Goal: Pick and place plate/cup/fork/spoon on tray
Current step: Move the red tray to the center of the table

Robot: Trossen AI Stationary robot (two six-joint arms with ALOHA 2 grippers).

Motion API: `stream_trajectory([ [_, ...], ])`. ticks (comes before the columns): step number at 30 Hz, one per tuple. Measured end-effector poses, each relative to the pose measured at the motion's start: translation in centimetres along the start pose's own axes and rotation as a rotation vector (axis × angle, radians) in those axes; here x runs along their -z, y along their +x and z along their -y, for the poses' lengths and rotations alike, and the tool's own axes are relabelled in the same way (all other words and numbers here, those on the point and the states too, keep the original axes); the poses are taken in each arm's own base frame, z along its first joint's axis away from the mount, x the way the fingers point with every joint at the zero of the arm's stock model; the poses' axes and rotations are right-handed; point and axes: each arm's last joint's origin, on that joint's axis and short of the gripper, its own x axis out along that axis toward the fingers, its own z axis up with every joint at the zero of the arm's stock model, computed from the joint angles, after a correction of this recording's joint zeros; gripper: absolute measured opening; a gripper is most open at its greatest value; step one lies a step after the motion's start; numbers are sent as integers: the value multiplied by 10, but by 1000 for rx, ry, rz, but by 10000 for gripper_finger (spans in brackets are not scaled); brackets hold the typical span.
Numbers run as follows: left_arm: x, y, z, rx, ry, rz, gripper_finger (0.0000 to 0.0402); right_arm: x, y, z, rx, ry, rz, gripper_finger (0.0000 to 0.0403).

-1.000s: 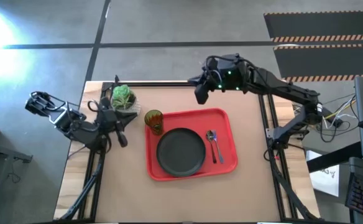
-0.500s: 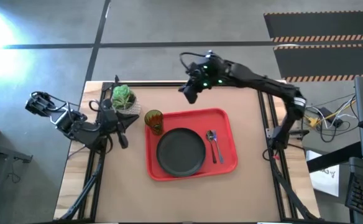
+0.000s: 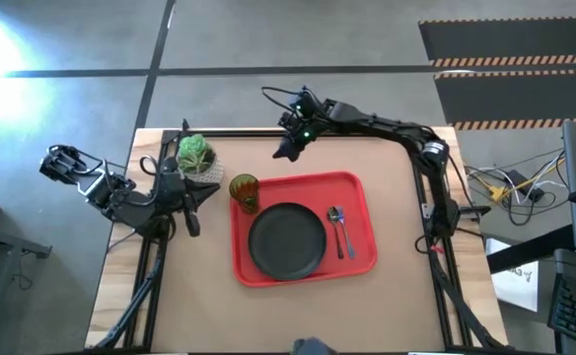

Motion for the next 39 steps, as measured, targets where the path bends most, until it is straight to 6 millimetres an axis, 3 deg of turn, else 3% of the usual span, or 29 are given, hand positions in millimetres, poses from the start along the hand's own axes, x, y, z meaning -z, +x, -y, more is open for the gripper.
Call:
stream_trajectory([
  [4, 0, 0, 0, 0, 0, 0, 1, 12, 6, 24, 27, 47, -89, 8],
  [9, 0, 0, 0, -1, -1, 0, 1, 35, 3, 40, 125, 62, -230, 8],
  [15, 0, 1, 1, -3, 0, 0, 1, 58, -5, 50, 242, 88, -350, 8],
  [24, 1, 4, 6, -5, 10, -7, 1, 78, -13, 67, 527, 81, -409, 8],
  [34, 0, 5, 7, -2, -2, 1, 1, 87, -11, 71, 542, 83, -440, 8],
  [39, 0, 6, 9, -2, -2, 1, 1, 101, -10, 79, 618, 79, -496, 8],
])
